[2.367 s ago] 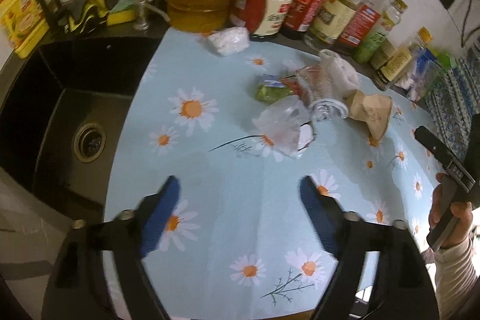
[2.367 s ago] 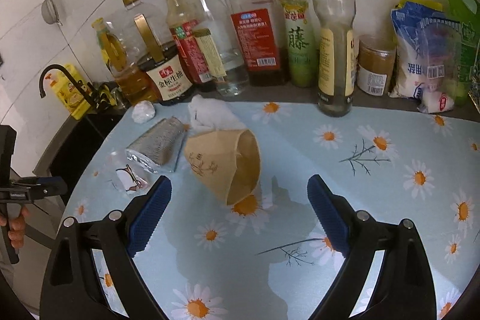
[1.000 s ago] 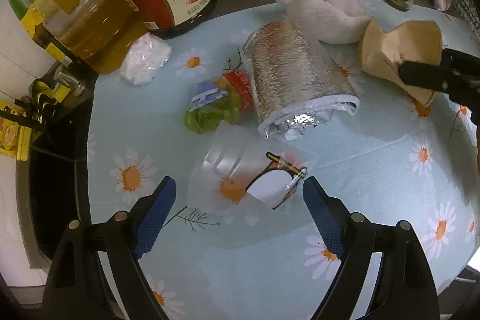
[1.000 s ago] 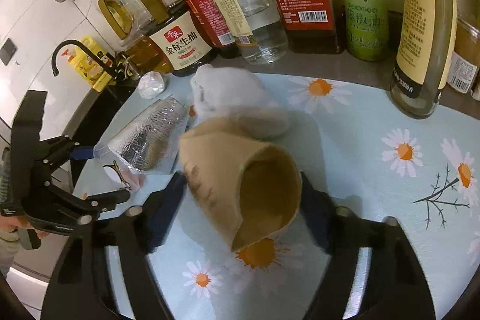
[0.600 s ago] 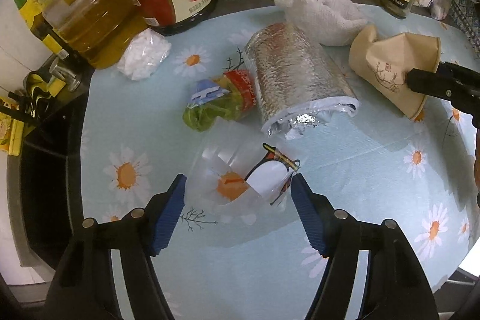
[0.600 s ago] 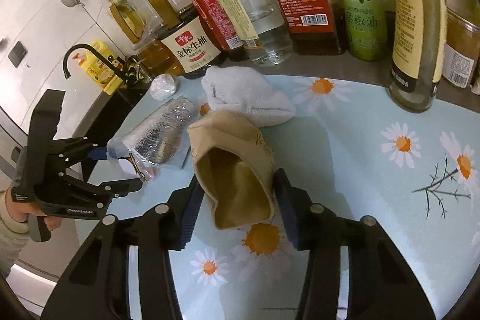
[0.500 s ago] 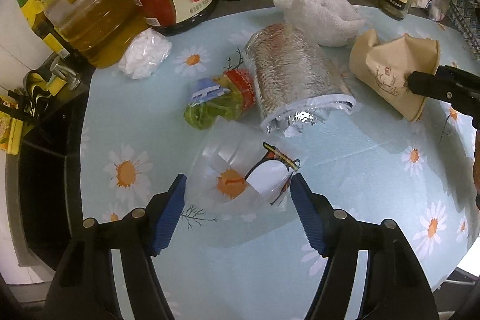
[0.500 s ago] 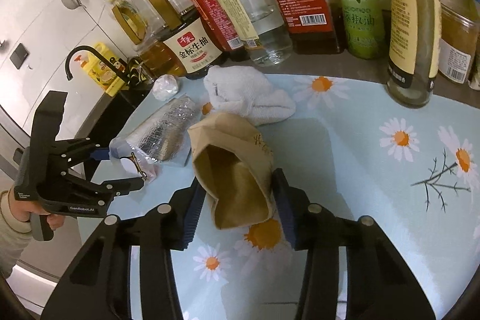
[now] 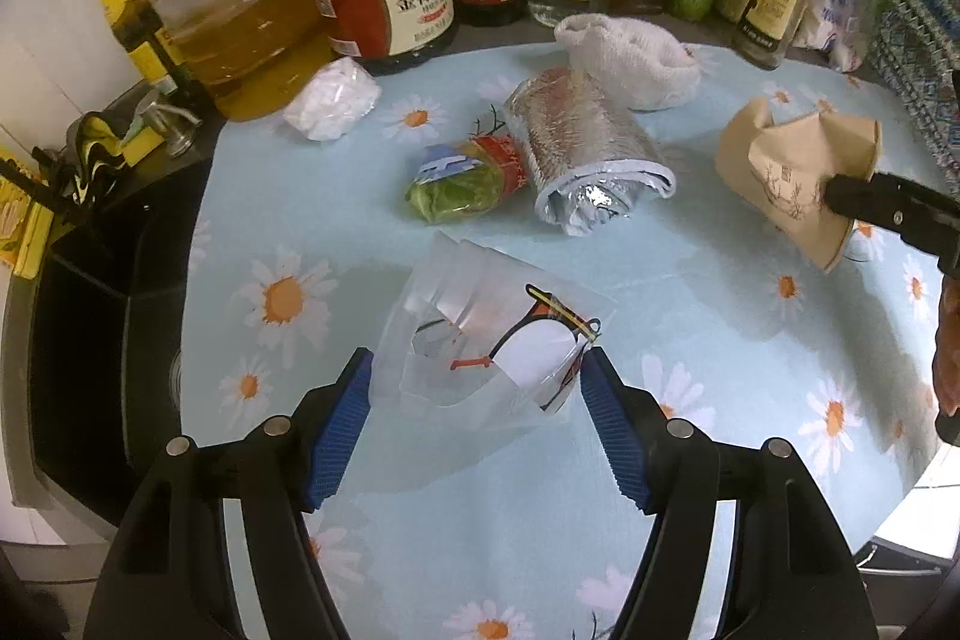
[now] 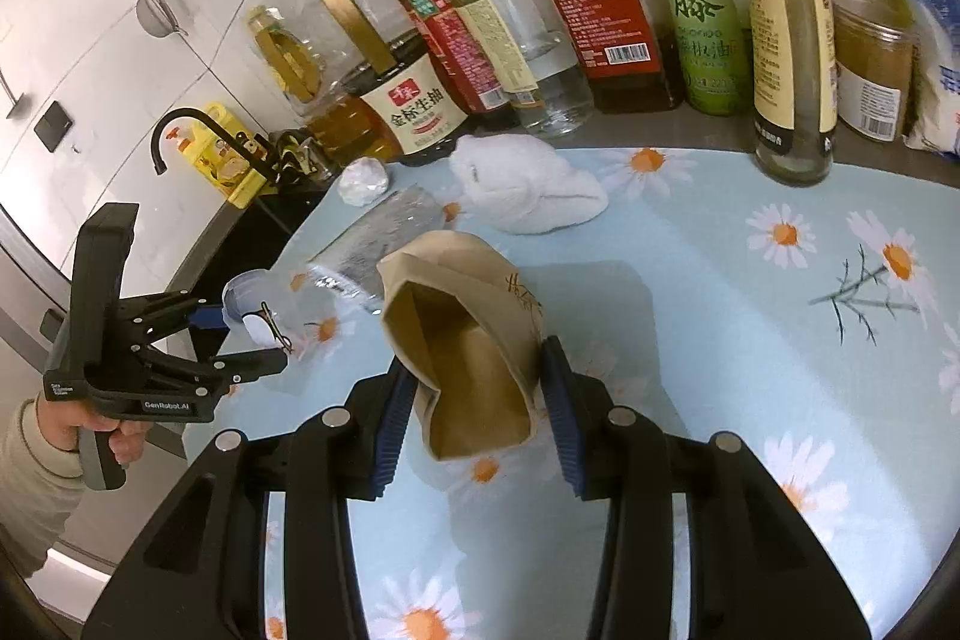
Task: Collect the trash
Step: 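Grasp the brown paper cone with the right tool while the left tool grasps the clear plastic bag, then carry the paper cone and plastic bag down to the black bin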
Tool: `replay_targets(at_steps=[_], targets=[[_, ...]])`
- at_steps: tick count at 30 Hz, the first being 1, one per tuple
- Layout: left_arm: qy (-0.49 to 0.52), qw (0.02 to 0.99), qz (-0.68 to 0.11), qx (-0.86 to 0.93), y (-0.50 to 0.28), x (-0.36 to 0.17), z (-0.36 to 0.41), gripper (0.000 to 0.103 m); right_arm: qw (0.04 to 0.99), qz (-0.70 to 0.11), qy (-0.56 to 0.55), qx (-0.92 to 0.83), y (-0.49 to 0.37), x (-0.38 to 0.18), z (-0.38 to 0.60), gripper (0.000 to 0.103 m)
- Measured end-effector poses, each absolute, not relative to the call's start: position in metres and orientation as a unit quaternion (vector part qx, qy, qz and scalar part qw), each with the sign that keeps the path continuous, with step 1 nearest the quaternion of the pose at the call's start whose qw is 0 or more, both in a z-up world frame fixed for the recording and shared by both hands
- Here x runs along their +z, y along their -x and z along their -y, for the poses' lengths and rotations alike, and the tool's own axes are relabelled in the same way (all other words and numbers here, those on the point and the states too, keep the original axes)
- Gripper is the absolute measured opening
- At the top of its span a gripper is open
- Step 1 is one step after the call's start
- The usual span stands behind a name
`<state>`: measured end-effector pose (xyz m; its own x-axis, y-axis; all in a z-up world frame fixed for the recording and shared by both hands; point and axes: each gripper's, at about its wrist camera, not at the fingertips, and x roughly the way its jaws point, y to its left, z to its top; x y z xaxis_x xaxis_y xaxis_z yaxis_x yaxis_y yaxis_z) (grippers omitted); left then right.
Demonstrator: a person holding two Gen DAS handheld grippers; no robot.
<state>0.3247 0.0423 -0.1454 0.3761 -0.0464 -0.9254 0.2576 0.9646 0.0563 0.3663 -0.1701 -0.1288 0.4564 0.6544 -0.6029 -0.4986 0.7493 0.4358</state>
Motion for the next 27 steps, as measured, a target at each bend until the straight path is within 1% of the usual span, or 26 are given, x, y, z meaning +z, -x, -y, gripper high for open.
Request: replay_targets(at_steps=[8,14,27], targets=[[-0.082,0.838,-0.525,-0.125,-0.289,-0.125,-0.061,0.068,0.86,-0.386,-0.104,0.316,-0.317,-0.118,0.158,0.042],[-0.072,0.844,-0.508,-0.155,-0.251,-0.112,-0.091,0.068,0.867,-0.383,-0.125,0.293,-0.265,-0.114,0.138,0.042],[-0.055,0.845,-0.488,-0.211,-0.187,-0.106,-0.165,0.068,0.877,-0.383,-0.145,0.251,-0.157,-0.119,0.06,0.042]])
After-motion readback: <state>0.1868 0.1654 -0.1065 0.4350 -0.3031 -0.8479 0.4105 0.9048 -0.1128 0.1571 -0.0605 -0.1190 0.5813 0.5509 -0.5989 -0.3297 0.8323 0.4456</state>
